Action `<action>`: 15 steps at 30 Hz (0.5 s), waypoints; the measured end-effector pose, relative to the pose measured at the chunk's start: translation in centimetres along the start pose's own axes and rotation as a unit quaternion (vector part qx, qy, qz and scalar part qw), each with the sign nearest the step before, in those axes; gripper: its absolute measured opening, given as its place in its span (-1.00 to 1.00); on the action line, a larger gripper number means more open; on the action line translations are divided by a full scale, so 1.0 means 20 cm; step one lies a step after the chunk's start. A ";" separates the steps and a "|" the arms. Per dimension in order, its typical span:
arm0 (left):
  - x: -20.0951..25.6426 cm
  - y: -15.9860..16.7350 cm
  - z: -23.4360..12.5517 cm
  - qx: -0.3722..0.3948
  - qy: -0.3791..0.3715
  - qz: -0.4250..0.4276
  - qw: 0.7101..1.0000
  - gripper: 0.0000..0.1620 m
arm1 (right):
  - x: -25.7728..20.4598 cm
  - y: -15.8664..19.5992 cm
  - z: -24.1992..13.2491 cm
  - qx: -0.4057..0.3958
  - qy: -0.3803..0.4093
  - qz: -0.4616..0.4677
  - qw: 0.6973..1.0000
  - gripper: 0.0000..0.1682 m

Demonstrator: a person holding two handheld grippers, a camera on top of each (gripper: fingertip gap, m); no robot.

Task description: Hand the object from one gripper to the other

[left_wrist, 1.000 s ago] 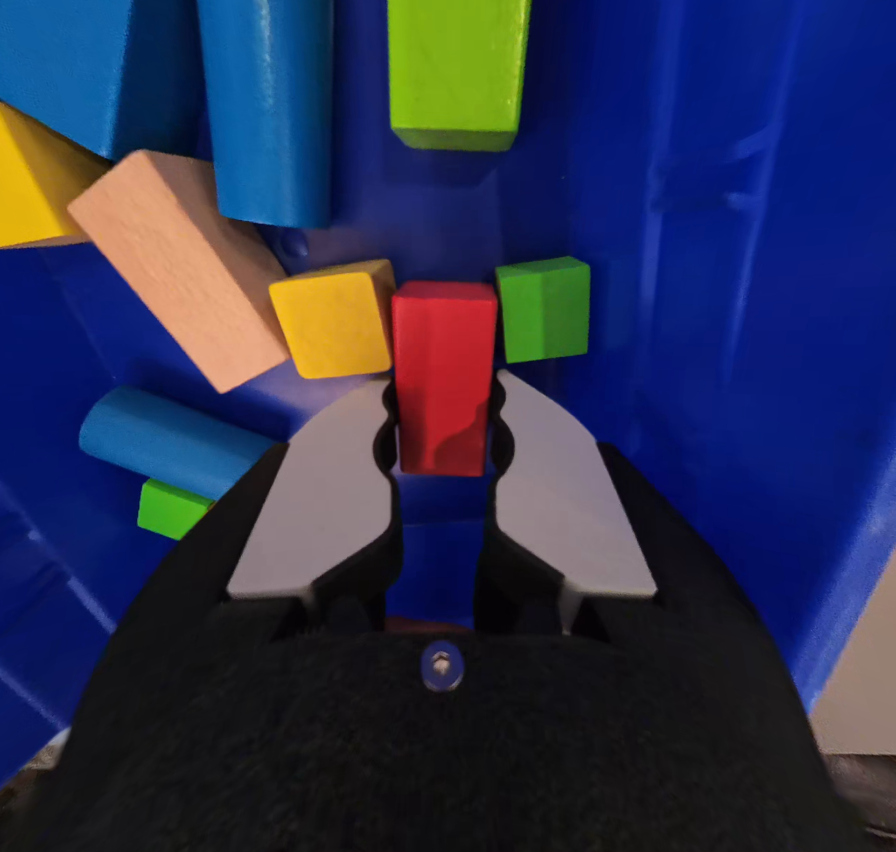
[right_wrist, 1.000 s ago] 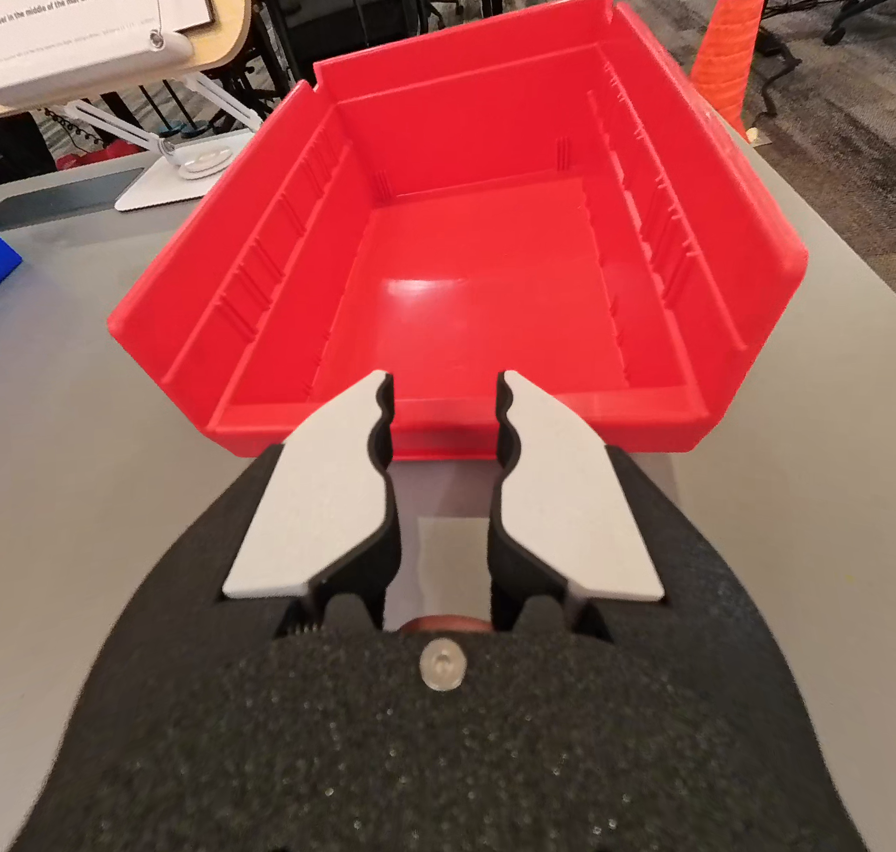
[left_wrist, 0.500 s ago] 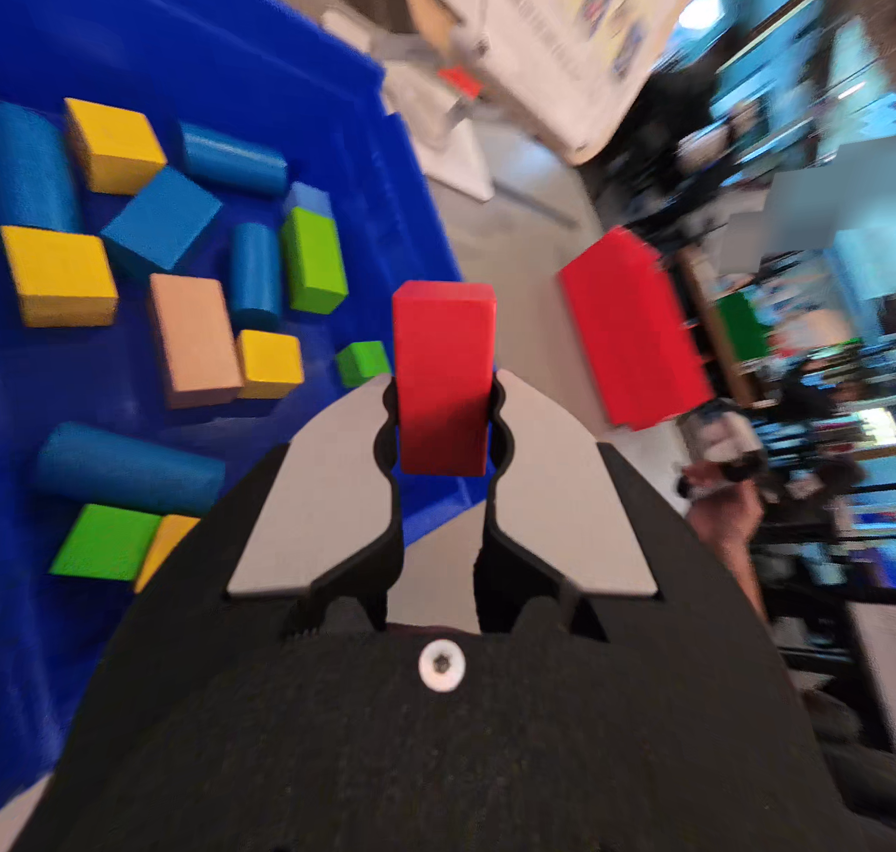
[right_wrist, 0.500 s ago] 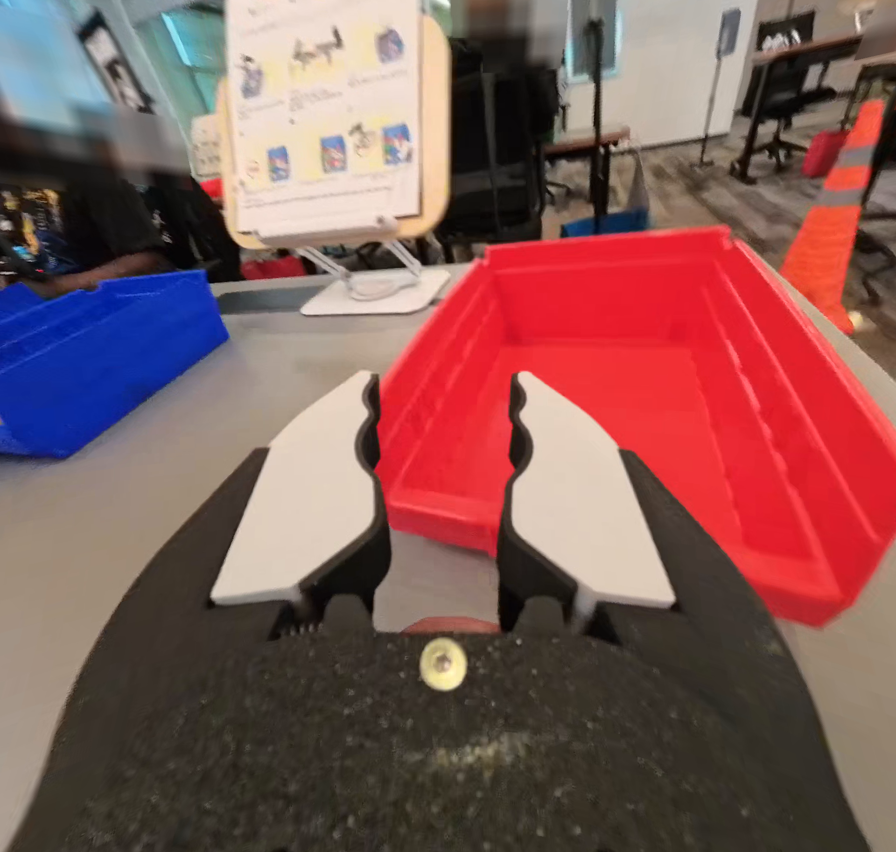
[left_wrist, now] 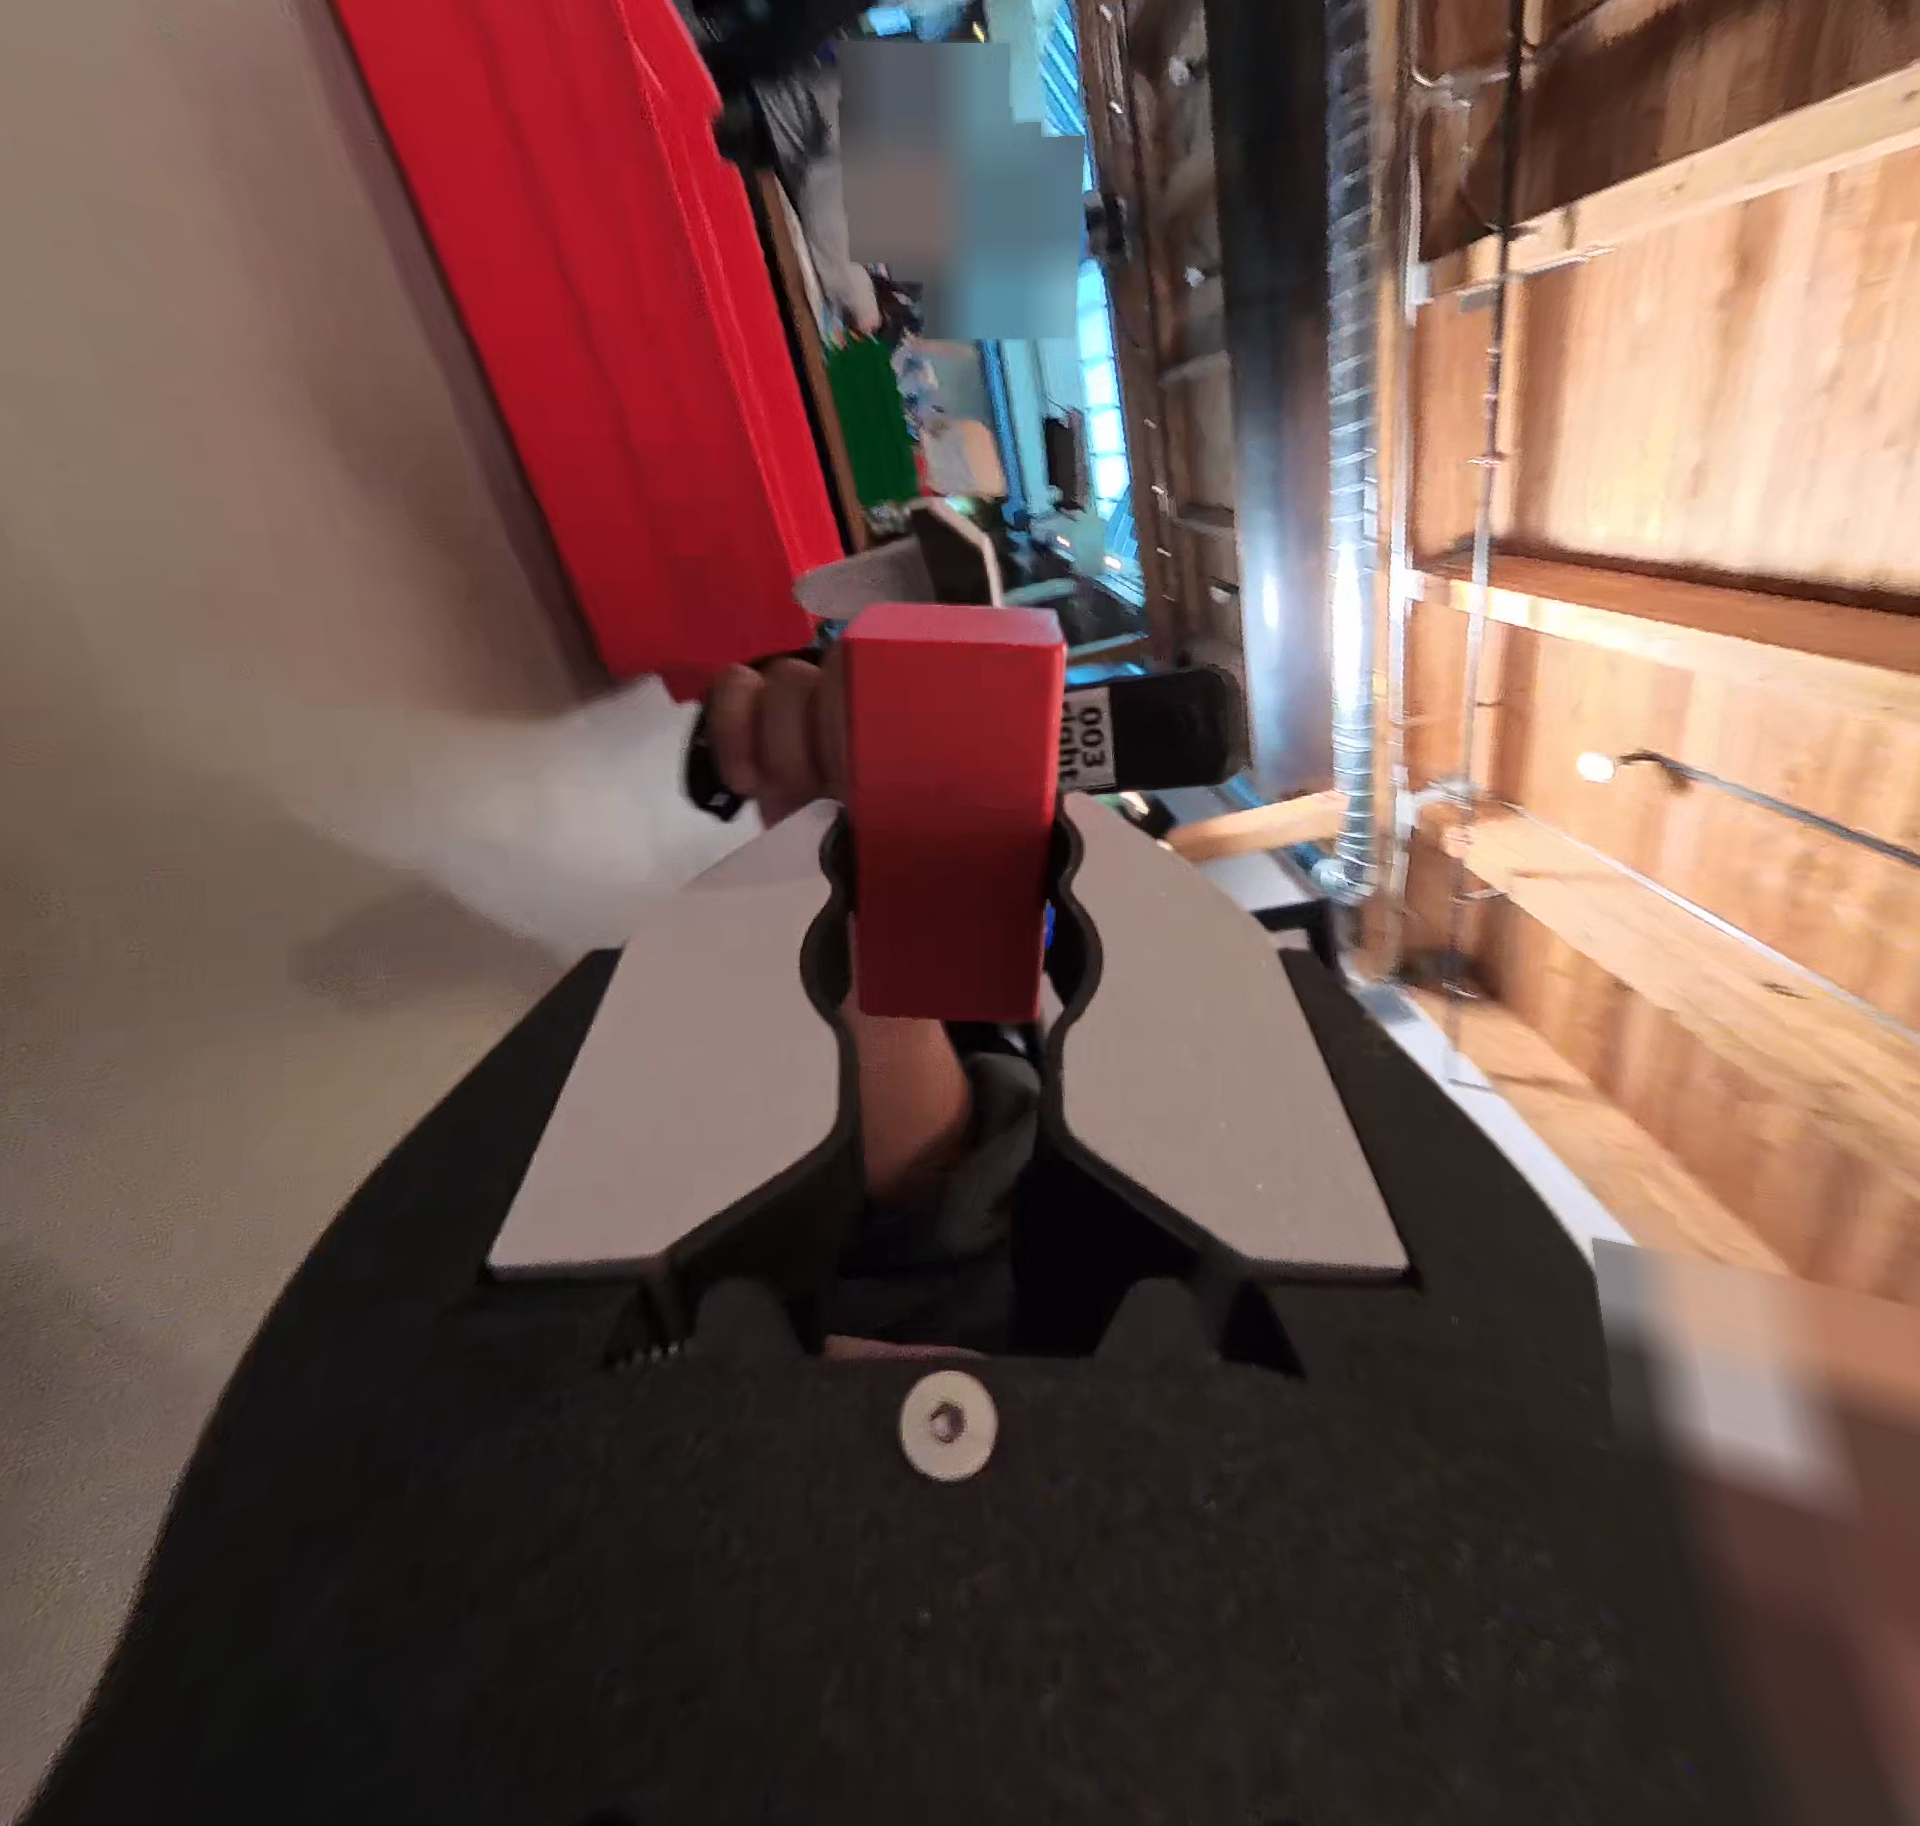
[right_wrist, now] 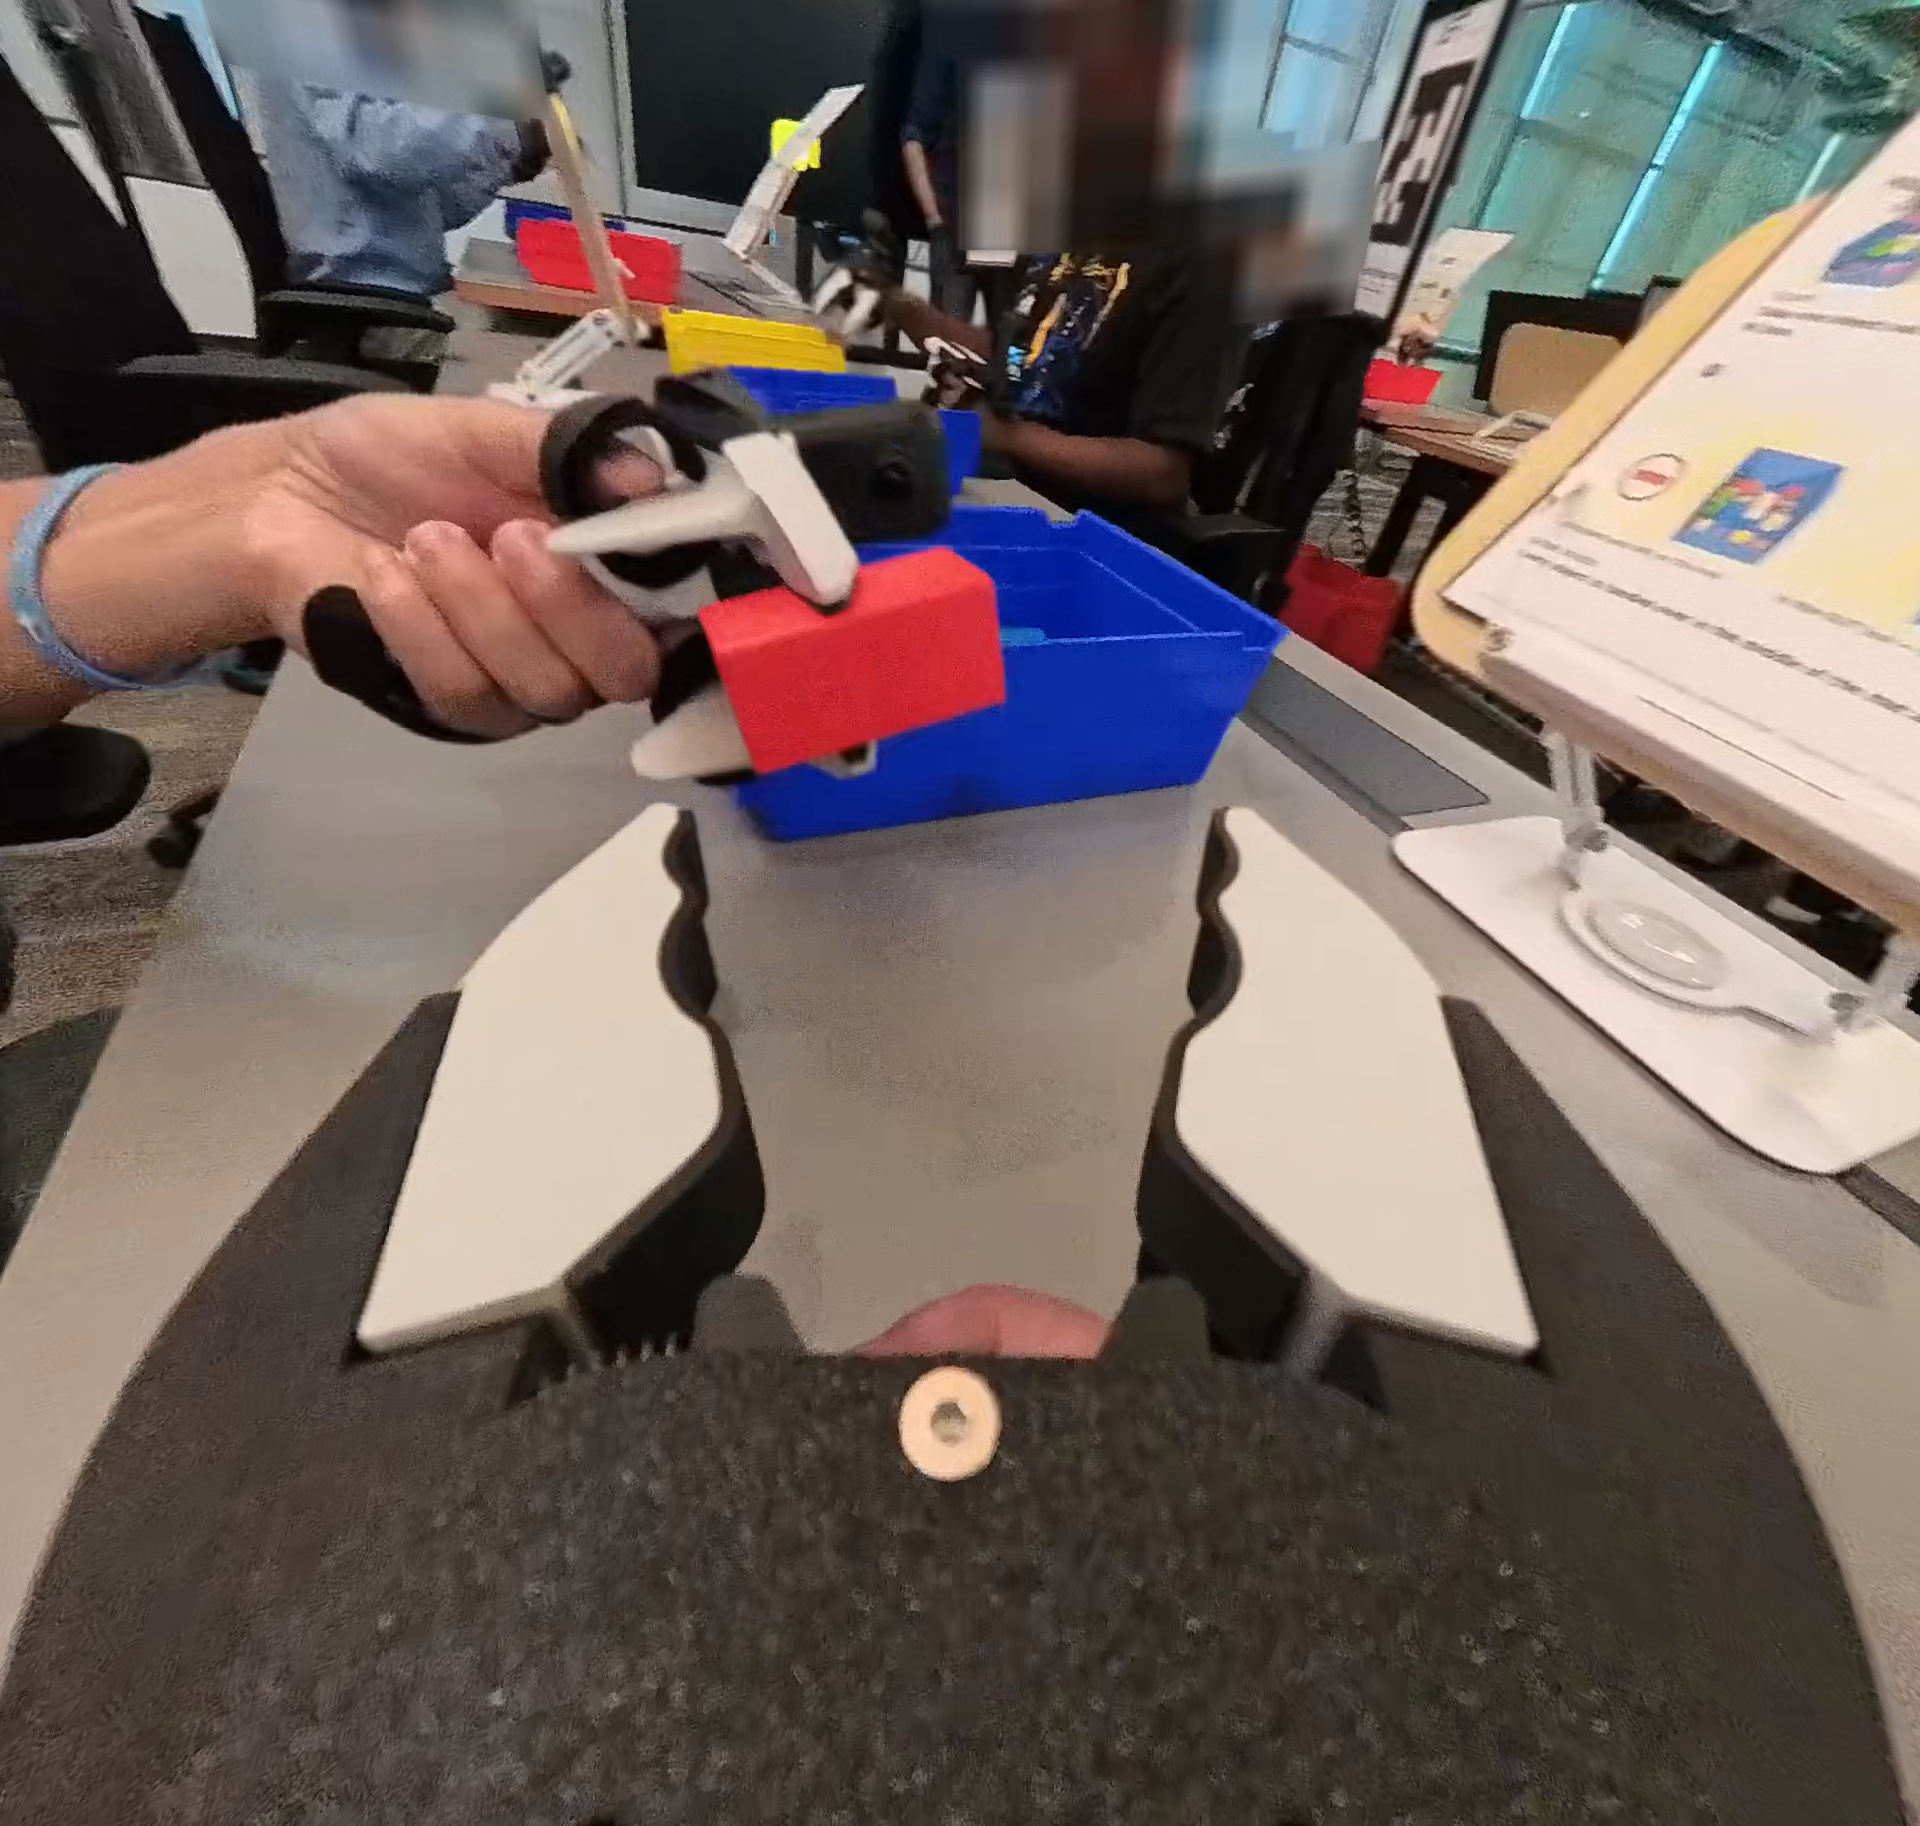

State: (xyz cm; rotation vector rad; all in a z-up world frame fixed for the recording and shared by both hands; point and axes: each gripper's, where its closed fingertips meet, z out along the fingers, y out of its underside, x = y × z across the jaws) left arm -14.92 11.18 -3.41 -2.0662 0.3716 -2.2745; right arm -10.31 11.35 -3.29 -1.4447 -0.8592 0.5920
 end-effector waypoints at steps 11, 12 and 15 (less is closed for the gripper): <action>-0.13 0.15 0.19 -0.045 0.043 -0.085 0.994 -0.58 | -0.13 0.14 0.07 -0.036 -0.062 0.012 0.997 -0.16; -0.12 0.16 0.19 -0.046 0.050 -0.081 0.994 -0.58 | -0.14 0.13 0.07 -0.039 -0.064 0.015 0.997 -0.16; -0.07 0.22 0.14 -0.052 0.058 -0.041 0.996 -0.36 | -0.16 0.10 0.03 -0.037 -0.052 0.002 0.998 -0.16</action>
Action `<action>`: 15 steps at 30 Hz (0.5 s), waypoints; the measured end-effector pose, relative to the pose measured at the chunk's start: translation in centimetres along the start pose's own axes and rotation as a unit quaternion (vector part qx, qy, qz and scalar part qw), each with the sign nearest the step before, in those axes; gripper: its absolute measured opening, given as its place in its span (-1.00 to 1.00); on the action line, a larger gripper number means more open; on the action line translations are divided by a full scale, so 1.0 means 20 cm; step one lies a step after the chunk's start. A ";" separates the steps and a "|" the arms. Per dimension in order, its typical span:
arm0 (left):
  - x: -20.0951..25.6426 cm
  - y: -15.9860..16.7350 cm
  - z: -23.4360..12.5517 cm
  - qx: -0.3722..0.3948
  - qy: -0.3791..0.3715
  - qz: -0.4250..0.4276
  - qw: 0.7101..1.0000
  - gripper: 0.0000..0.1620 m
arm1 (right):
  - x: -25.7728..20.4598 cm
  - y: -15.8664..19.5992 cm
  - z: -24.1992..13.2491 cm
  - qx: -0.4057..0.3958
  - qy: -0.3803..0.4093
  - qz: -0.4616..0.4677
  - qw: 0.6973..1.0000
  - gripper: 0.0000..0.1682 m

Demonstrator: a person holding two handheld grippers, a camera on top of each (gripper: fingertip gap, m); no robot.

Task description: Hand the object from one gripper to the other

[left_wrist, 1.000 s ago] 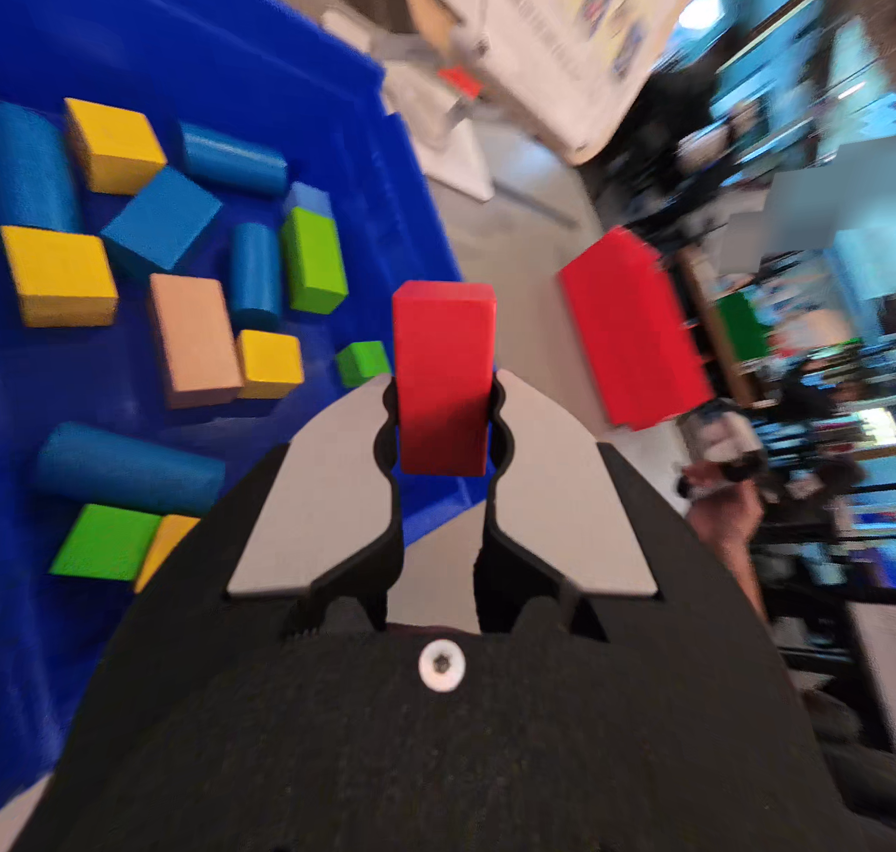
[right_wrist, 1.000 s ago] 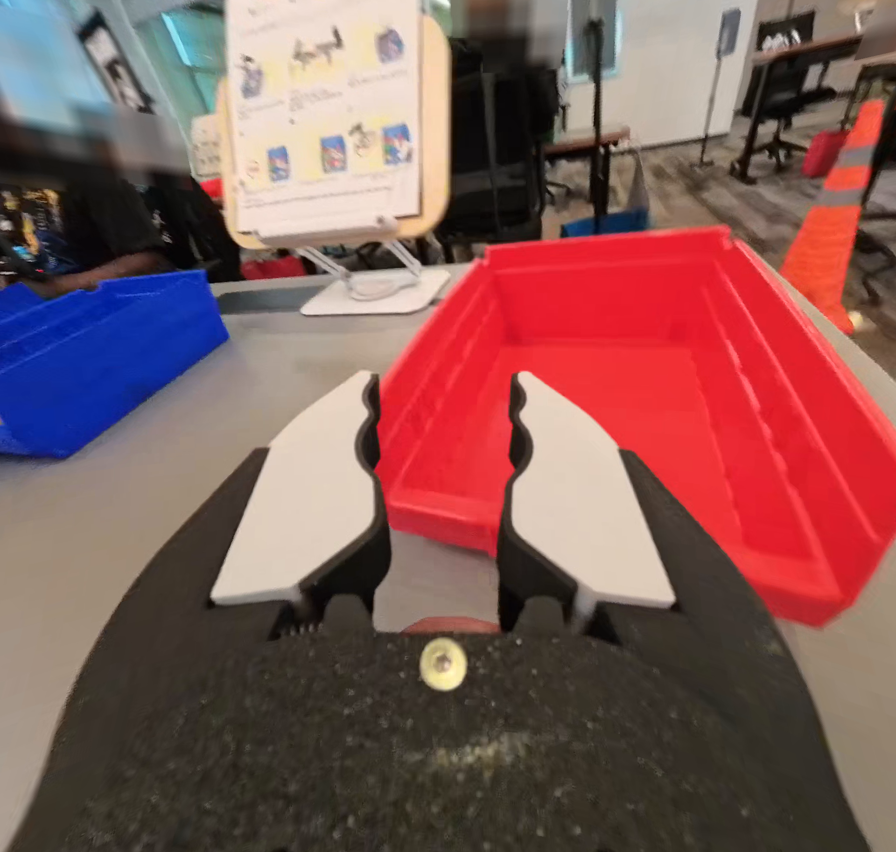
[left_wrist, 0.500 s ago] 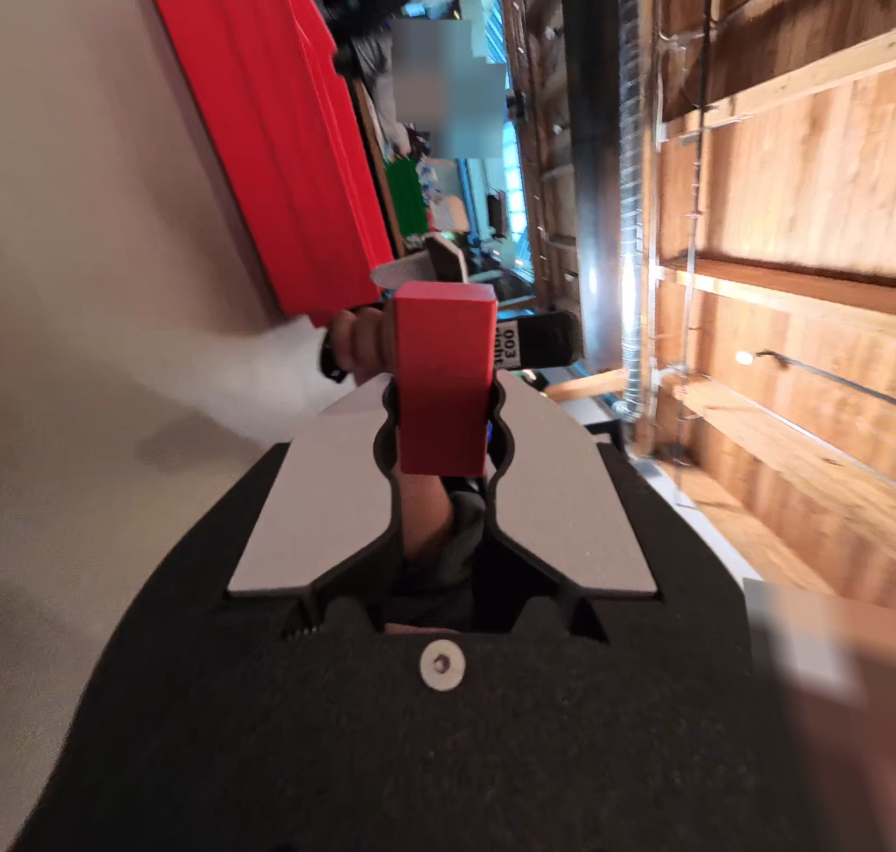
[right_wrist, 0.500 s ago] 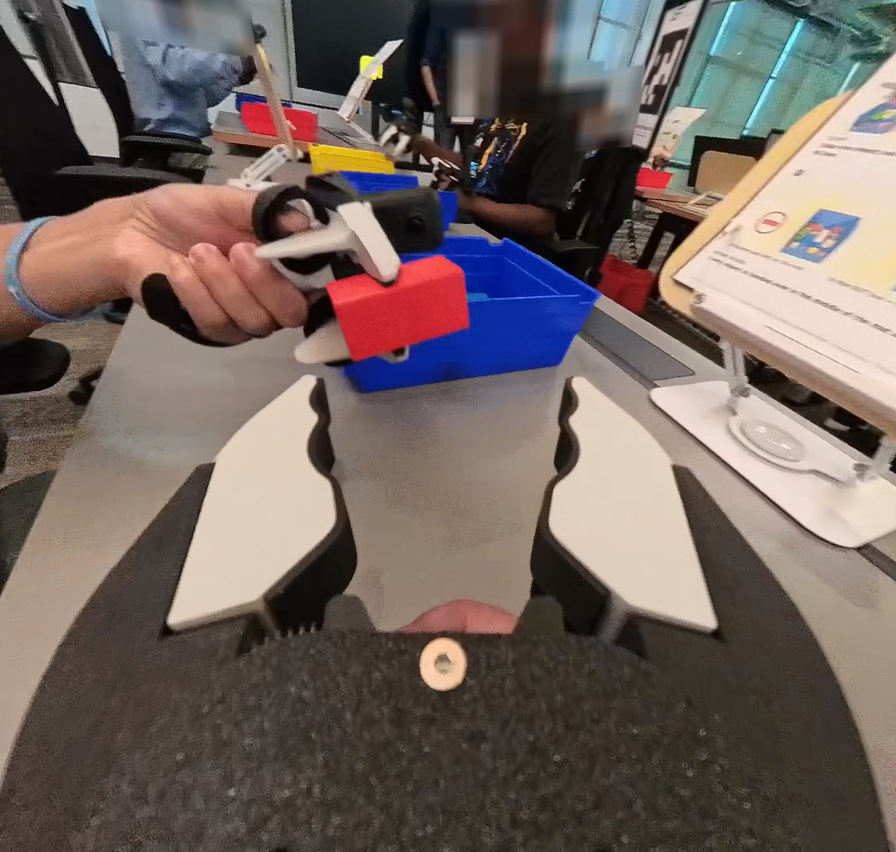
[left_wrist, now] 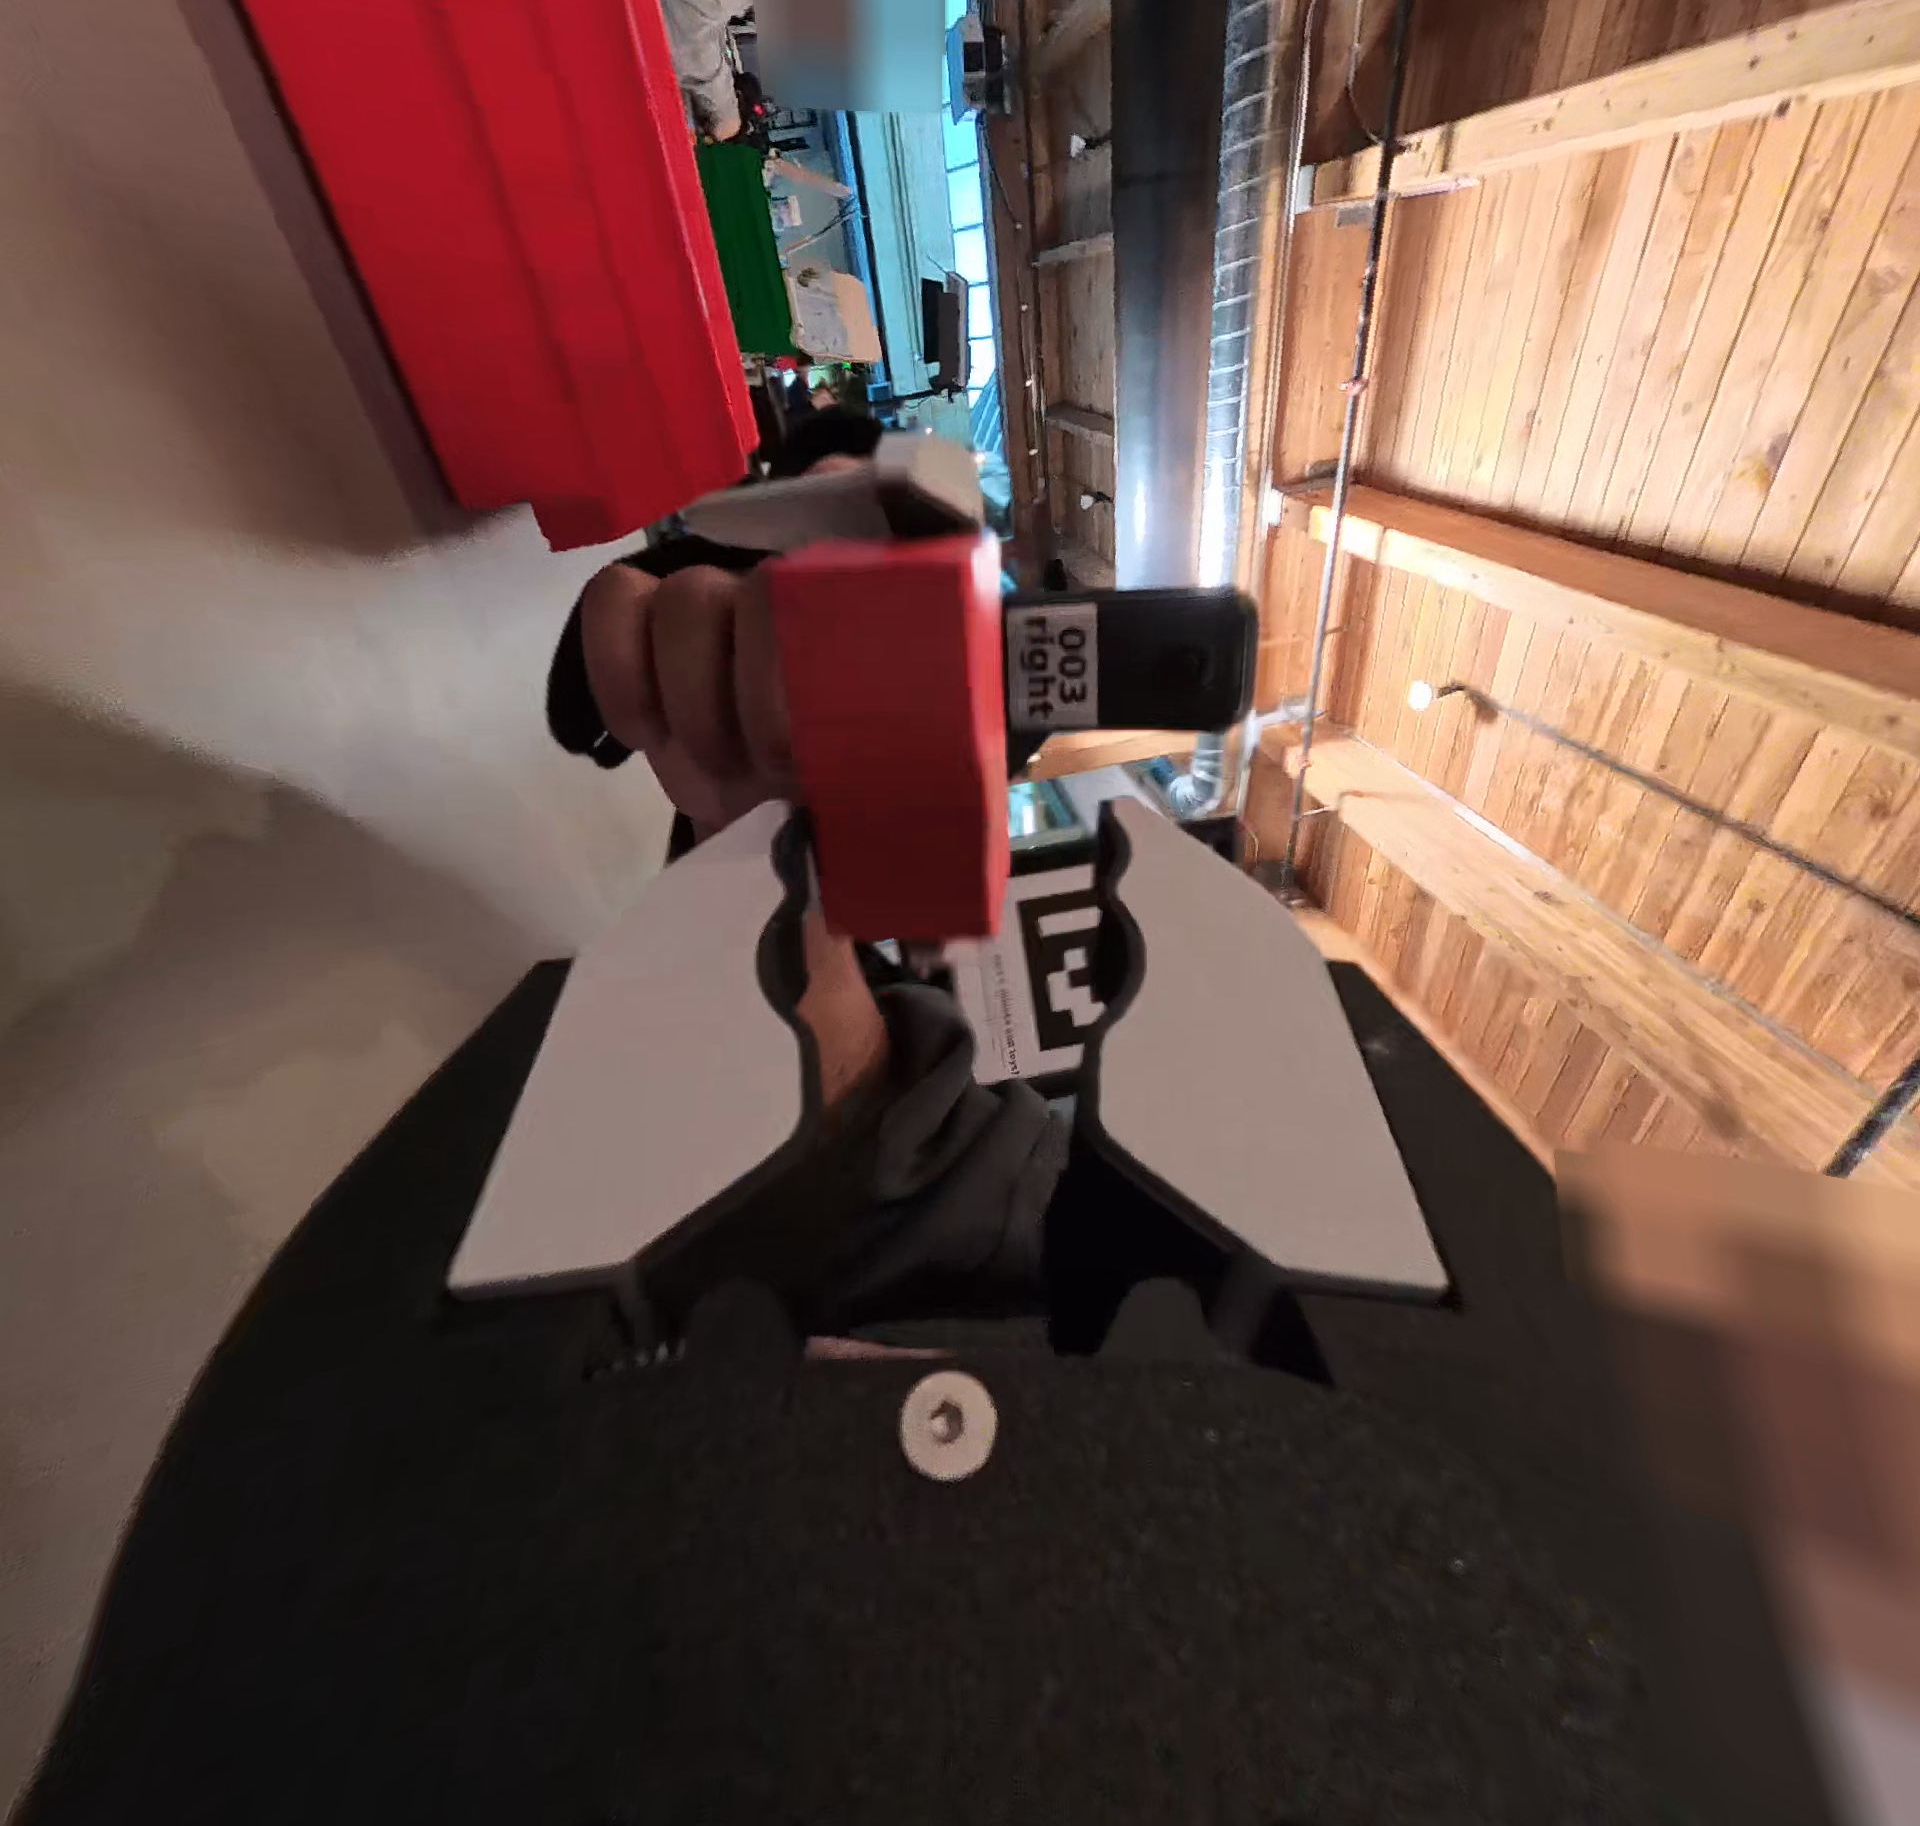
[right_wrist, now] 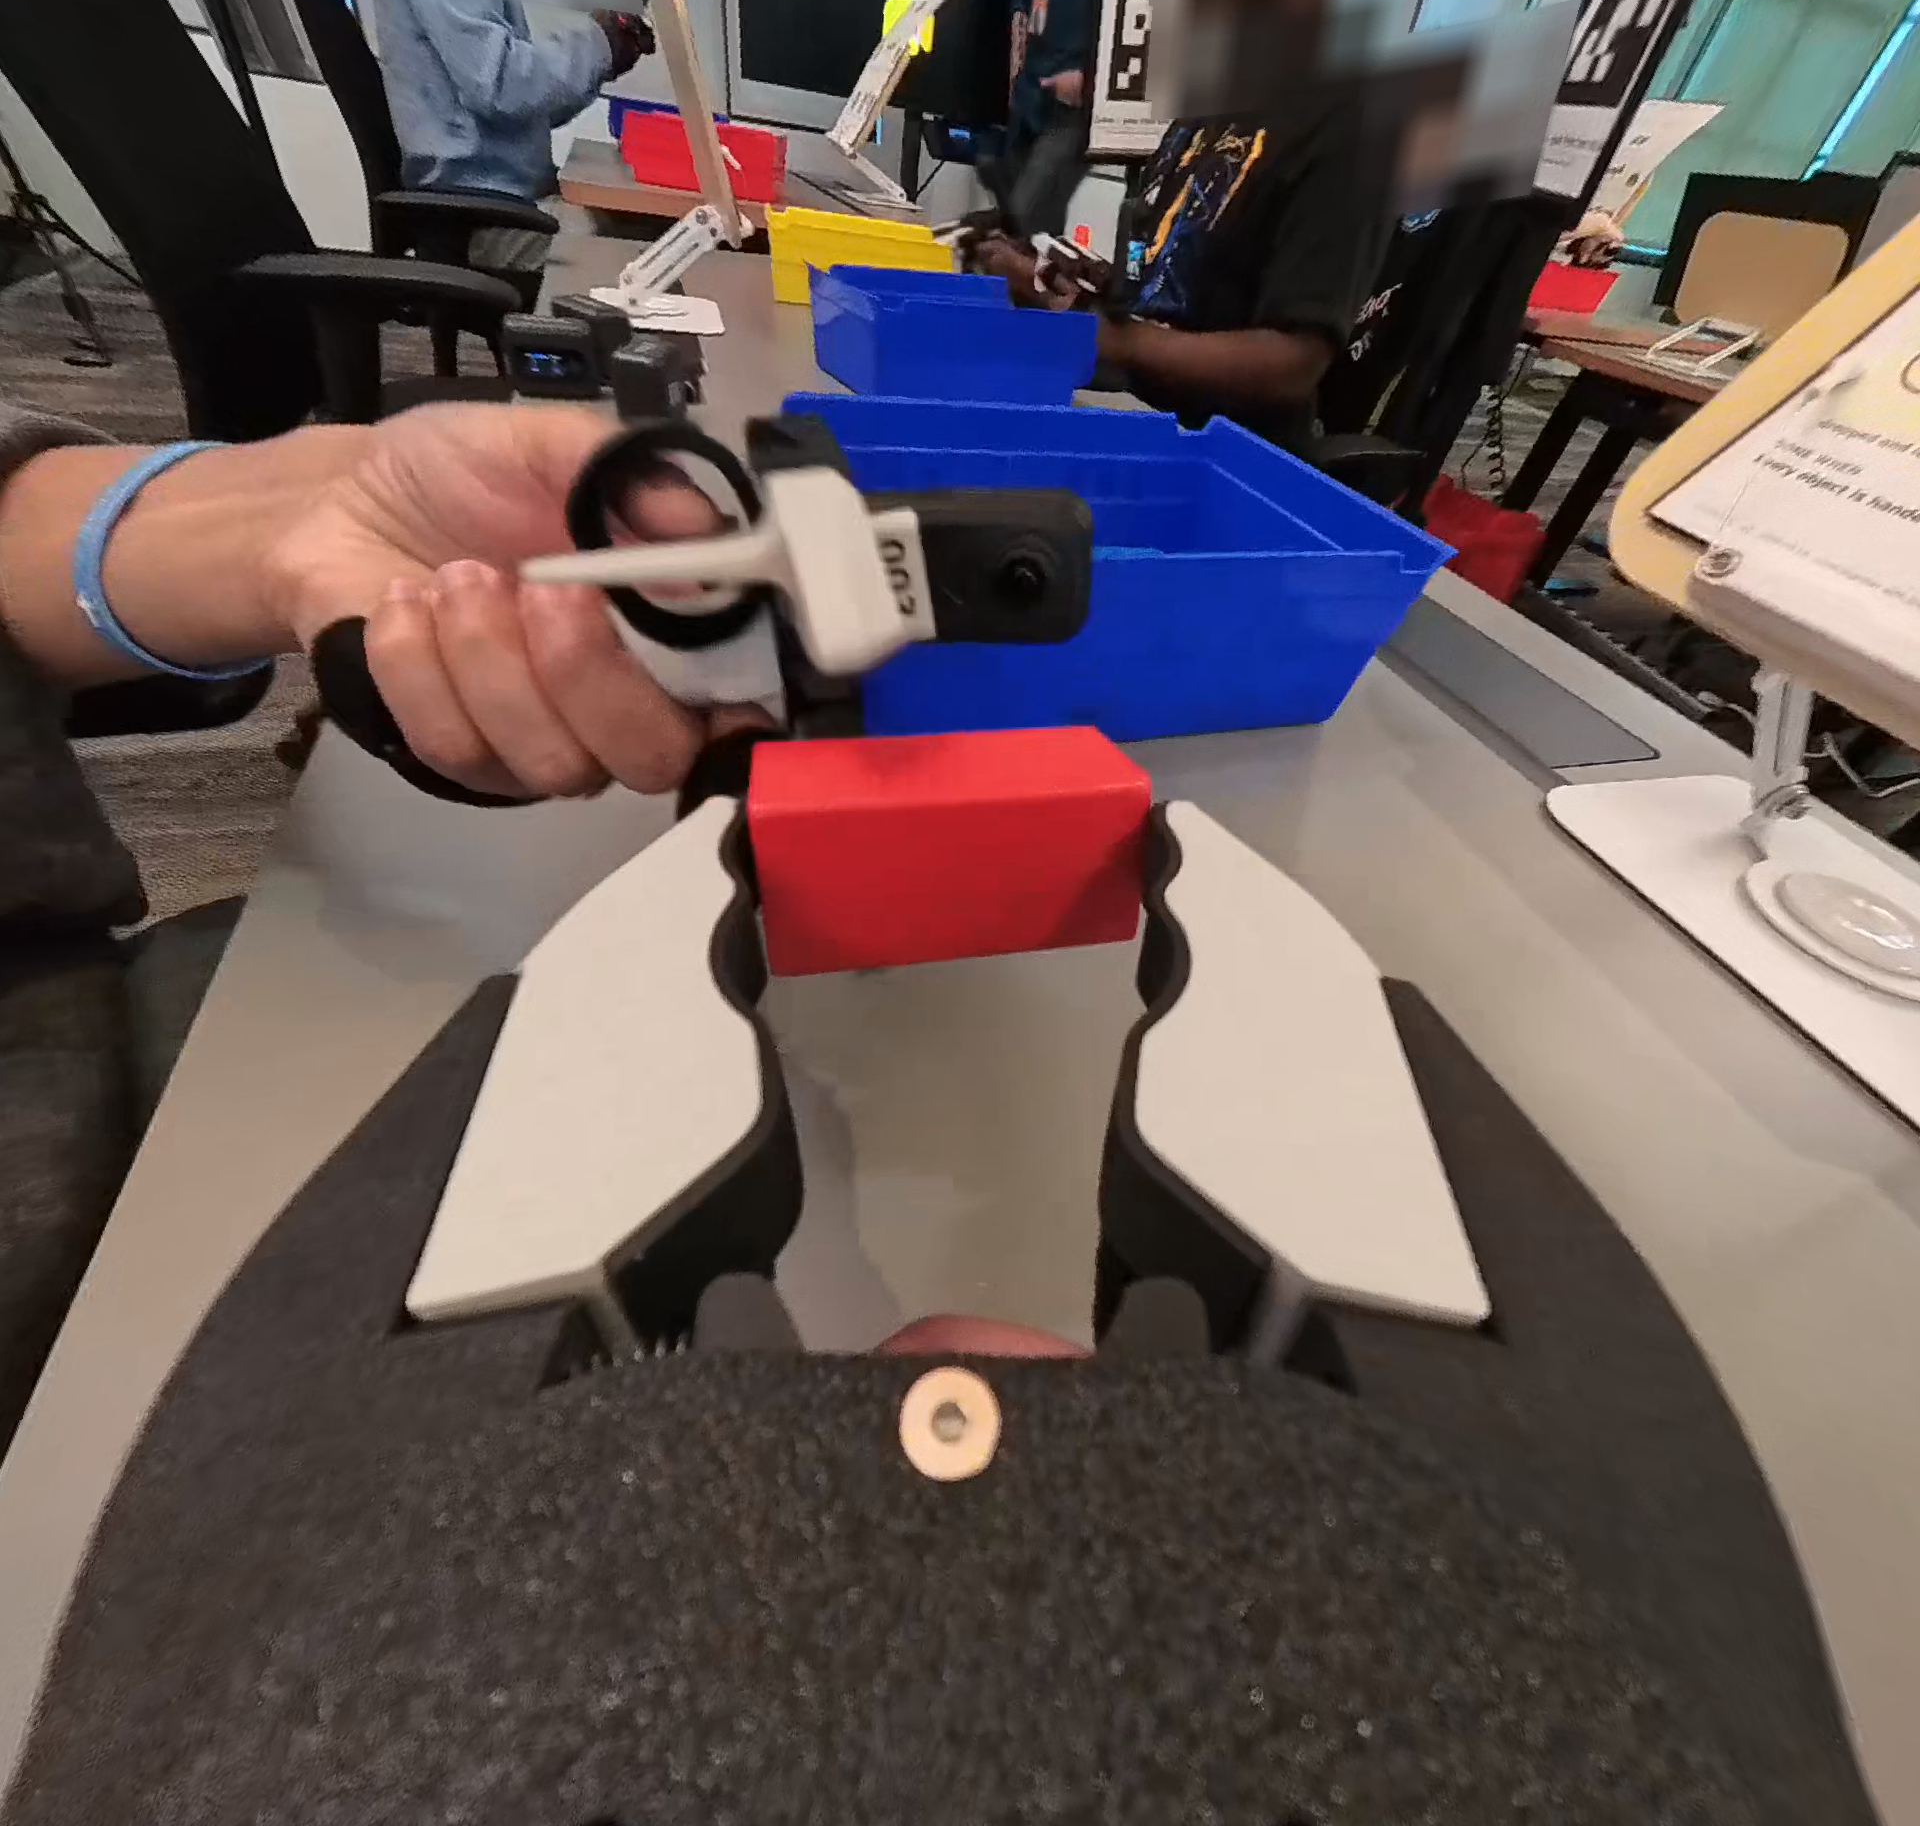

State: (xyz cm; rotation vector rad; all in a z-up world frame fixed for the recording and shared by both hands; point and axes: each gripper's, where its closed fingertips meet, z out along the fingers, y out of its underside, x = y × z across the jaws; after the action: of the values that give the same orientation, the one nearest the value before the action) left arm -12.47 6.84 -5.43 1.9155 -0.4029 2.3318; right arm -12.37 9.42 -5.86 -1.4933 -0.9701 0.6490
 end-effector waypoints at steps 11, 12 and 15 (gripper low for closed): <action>-0.24 0.25 -0.52 0.108 -0.348 0.305 0.880 -0.32 | 0.49 -0.23 -0.60 -0.031 0.226 0.001 0.974 -1.00; -0.25 0.26 -0.51 0.104 -0.352 0.308 0.878 -0.32 | 0.54 -0.19 -0.64 -0.058 0.240 0.011 0.969 -0.99; -0.29 0.28 -0.48 0.086 -0.370 0.321 0.867 -0.34 | 0.53 -0.07 -0.70 -0.093 0.214 0.118 0.965 -0.76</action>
State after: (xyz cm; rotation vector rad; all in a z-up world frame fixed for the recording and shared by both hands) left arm -21.79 4.50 -13.56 3.1252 -1.0615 1.8114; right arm 4.37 11.24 -0.82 -1.8383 -0.5352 0.3819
